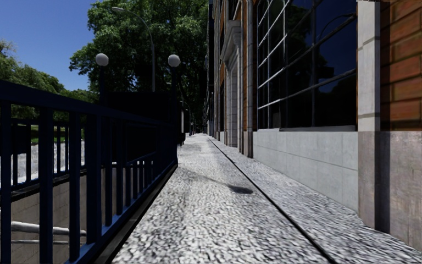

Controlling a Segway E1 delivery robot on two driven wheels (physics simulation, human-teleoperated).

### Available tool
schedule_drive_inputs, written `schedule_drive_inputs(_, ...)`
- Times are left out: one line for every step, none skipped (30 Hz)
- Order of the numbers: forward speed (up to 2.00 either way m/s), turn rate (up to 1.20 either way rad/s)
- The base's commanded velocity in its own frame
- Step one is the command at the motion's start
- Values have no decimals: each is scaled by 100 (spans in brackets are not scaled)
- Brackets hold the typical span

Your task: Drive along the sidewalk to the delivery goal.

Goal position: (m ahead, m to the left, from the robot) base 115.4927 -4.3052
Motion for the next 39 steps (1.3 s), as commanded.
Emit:
schedule_drive_inputs(200, 0)
schedule_drive_inputs(200, 0)
schedule_drive_inputs(200, 0)
schedule_drive_inputs(200, 0)
schedule_drive_inputs(200, 0)
schedule_drive_inputs(200, 0)
schedule_drive_inputs(200, 0)
schedule_drive_inputs(200, 0)
schedule_drive_inputs(200, 0)
schedule_drive_inputs(200, 0)
schedule_drive_inputs(200, 0)
schedule_drive_inputs(200, 0)
schedule_drive_inputs(200, 0)
schedule_drive_inputs(200, 0)
schedule_drive_inputs(200, 0)
schedule_drive_inputs(200, 0)
schedule_drive_inputs(200, 0)
schedule_drive_inputs(200, 0)
schedule_drive_inputs(200, 0)
schedule_drive_inputs(200, 0)
schedule_drive_inputs(200, 0)
schedule_drive_inputs(200, 0)
schedule_drive_inputs(200, 0)
schedule_drive_inputs(200, 0)
schedule_drive_inputs(200, 0)
schedule_drive_inputs(200, 0)
schedule_drive_inputs(200, 0)
schedule_drive_inputs(200, 0)
schedule_drive_inputs(200, 0)
schedule_drive_inputs(200, 0)
schedule_drive_inputs(200, 0)
schedule_drive_inputs(200, 0)
schedule_drive_inputs(200, 0)
schedule_drive_inputs(200, 0)
schedule_drive_inputs(200, 0)
schedule_drive_inputs(200, 0)
schedule_drive_inputs(200, 0)
schedule_drive_inputs(200, 0)
schedule_drive_inputs(200, 0)
